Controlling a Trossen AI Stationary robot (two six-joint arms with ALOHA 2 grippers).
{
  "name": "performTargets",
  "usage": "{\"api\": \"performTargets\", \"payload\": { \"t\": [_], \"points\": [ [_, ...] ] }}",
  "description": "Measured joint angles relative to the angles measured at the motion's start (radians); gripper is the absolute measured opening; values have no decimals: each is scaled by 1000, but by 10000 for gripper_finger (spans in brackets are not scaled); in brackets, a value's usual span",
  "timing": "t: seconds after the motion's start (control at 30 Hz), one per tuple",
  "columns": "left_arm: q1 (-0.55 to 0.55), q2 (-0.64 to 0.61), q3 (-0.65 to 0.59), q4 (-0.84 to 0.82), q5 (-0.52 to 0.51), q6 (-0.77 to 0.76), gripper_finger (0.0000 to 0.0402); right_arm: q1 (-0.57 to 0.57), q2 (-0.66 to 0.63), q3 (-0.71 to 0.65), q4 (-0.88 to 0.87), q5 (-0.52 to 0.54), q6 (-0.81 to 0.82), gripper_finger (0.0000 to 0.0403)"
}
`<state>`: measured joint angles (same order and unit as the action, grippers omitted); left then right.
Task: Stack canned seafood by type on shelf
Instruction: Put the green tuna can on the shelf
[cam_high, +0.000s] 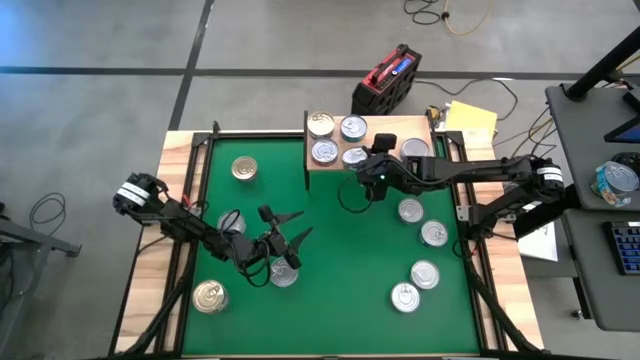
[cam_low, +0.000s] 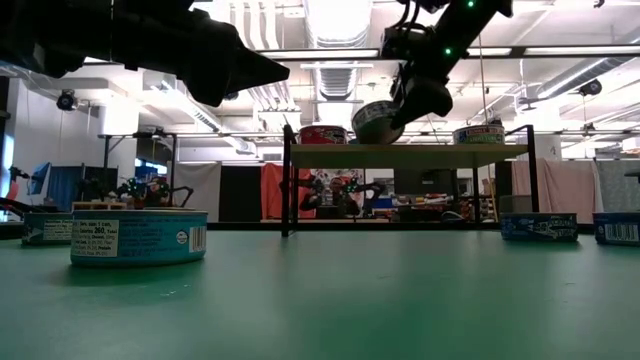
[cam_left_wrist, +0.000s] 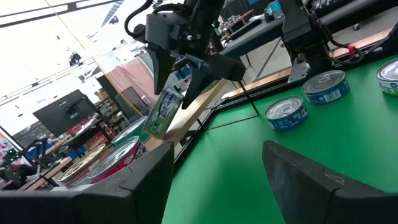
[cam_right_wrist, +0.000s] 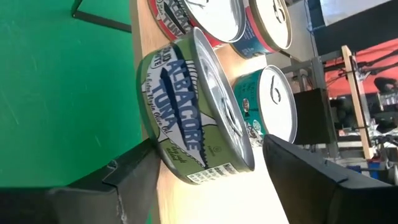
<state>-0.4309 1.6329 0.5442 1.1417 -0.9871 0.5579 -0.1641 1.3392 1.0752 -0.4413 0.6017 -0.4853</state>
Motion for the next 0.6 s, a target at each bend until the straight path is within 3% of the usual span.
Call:
{"api": "performTargets", "payload": {
  "t": [0.6],
  "points": [
    [1,0,0,0,0,0,229,-13,0,85,-160,-9,238,325]
  ]
}}
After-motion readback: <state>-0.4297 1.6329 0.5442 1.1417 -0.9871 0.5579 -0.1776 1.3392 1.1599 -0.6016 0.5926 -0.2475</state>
